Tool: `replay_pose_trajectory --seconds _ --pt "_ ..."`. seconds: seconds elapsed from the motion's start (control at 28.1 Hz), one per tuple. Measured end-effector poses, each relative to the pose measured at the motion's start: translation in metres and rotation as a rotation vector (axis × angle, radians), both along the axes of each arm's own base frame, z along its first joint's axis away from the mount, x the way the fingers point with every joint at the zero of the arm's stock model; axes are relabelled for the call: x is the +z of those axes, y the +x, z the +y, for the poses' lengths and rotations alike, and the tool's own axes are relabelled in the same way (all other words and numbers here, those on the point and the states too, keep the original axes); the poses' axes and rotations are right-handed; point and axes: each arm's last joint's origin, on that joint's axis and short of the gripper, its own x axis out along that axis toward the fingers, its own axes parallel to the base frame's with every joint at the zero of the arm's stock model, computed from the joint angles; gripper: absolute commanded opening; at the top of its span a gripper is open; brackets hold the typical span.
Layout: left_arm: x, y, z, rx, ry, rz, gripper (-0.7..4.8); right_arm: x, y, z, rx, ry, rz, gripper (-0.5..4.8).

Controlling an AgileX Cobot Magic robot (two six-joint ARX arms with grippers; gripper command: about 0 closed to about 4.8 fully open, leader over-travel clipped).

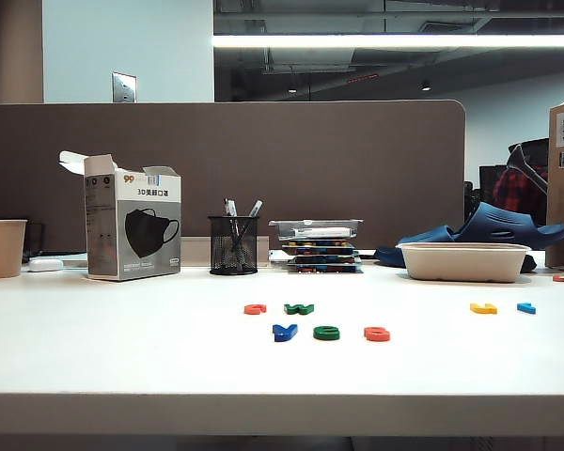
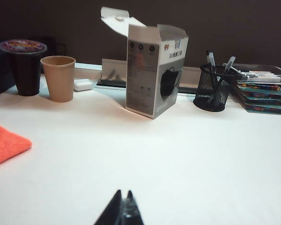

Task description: Select the appropriate letters from the row of letter magnets placed on the table to arrange into the word "yes".

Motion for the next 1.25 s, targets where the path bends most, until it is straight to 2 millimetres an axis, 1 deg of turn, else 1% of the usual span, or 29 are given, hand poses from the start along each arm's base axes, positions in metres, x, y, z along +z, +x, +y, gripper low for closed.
replay_pose_trajectory --seconds 0.11,1.25 --pt "-0.0034 0.001 0.0 -0.001 -0.001 -0.006 -0.05 0.0 0.0 0.0 0.0 0.0 0.0 0.31" --pt "-0.0021 0.0009 0.0 -0.001 -0.002 -0.016 -0.05 0.0 0.0 0.0 0.0 0.0 0.0 0.31"
